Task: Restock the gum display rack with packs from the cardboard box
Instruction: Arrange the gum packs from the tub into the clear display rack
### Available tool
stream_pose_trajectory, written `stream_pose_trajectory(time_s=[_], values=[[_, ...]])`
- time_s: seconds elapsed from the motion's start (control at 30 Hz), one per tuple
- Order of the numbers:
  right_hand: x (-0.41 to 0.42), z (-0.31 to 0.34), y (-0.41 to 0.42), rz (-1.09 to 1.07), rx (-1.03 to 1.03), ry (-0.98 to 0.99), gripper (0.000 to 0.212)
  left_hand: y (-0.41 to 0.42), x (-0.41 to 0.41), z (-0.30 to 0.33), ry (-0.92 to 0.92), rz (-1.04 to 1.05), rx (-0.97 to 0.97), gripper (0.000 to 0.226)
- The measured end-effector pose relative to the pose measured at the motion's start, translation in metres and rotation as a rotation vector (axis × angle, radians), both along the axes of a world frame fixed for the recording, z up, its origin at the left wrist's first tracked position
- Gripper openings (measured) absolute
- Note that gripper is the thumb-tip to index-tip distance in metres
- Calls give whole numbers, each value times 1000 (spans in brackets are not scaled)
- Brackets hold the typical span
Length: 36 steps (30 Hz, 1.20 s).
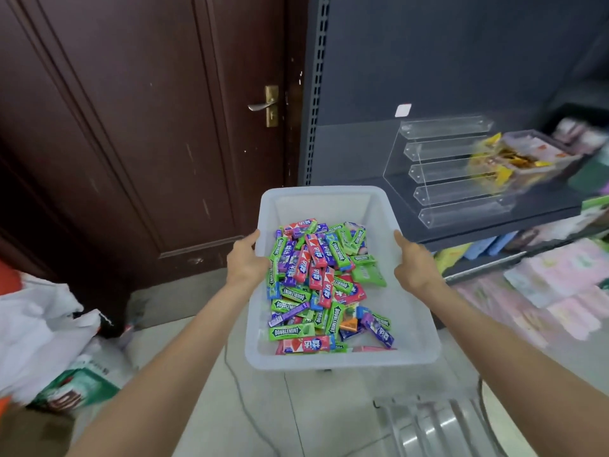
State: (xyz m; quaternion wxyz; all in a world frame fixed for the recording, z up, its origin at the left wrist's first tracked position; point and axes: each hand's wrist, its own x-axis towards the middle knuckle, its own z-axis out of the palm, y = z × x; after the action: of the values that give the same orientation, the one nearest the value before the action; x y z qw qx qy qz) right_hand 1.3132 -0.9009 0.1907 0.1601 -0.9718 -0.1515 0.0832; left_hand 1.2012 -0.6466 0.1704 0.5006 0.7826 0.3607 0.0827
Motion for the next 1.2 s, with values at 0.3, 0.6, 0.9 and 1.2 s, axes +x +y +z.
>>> stream_pose_trajectory(time_s=[0.3, 0.6, 0.9, 1.2], values=[[133, -5, -39, 33, -59, 46, 77, -55, 113, -5, 34, 54, -19, 65], [229, -16, -40, 74, -101, 54, 75, -71, 199, -7, 41, 89, 19, 64], [283, -14, -37, 178, -142, 60, 70, -84, 237, 3, 82, 159, 29, 66], [321, -21, -36, 253, -122, 28, 64, -95, 262, 8, 111, 198, 46, 69]])
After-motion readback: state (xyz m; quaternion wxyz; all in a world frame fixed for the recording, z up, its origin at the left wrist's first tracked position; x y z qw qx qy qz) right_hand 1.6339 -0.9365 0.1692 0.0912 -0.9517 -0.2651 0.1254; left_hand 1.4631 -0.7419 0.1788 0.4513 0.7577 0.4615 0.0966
